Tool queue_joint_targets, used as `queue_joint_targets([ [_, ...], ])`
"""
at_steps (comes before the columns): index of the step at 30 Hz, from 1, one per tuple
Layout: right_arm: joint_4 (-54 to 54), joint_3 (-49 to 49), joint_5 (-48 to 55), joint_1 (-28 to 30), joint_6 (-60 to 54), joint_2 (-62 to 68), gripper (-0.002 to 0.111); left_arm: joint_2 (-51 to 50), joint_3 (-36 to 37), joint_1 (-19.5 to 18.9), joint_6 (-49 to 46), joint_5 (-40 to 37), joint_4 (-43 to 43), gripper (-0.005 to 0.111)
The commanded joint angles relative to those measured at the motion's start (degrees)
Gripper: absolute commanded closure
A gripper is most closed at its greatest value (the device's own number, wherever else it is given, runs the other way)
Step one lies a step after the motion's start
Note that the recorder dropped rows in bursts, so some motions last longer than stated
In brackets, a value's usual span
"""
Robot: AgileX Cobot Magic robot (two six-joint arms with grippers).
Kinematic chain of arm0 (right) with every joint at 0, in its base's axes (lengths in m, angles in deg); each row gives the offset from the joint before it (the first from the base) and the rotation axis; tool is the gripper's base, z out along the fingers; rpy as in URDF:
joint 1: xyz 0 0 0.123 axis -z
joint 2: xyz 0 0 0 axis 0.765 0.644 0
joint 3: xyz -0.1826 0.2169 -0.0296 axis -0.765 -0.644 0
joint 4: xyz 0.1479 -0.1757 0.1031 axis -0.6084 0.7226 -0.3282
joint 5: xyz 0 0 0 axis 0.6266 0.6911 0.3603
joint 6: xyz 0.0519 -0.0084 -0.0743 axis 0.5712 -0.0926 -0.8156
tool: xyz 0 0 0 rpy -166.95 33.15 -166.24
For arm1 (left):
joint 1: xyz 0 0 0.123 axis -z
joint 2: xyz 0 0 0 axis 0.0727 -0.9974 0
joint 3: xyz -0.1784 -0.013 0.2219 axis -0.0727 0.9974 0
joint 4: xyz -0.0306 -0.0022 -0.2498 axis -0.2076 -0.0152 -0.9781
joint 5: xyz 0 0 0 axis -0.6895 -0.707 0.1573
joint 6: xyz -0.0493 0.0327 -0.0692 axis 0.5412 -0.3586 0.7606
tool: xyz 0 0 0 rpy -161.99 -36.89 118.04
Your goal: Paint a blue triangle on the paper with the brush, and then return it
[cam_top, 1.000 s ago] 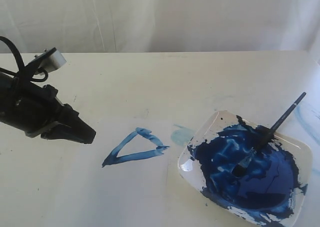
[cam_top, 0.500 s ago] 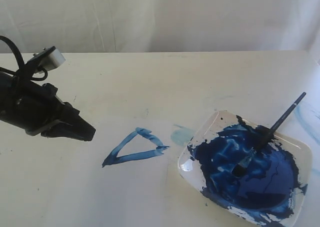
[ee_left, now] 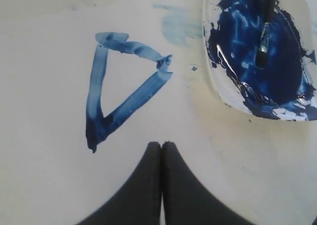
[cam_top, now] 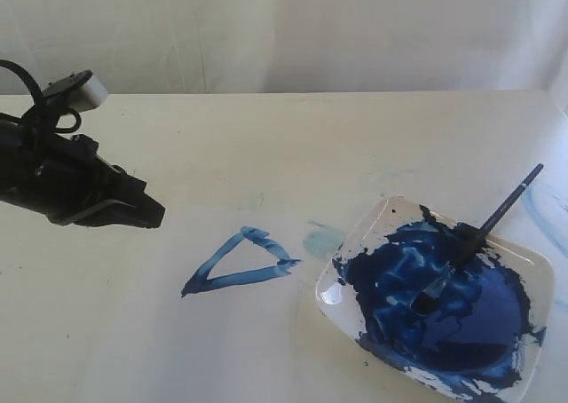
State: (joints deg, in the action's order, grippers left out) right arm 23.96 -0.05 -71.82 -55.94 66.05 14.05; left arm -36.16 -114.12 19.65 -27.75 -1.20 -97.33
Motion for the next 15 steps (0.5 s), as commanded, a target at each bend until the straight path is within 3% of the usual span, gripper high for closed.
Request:
queue_joint_targets([
  [1, 1.01, -0.36, 10.19, -0.21, -0.71, -0.29, 0.108, 0.56, -0.31, -0.07, -0.06, 0.83, -0.50, 0.107],
  [10, 1.01, -0.36, 10.07, -0.21, -1.49, -0.29, 0.108, 0.56, -0.31, -0.07, -0.06, 3.23, -0.50, 0.107],
  [15, 1.01, -0.36, 10.07, -0.21, -10.12, -0.29, 0.108, 0.56, -0.31, -0.07, -0.06, 3.90, -0.50, 0.107],
])
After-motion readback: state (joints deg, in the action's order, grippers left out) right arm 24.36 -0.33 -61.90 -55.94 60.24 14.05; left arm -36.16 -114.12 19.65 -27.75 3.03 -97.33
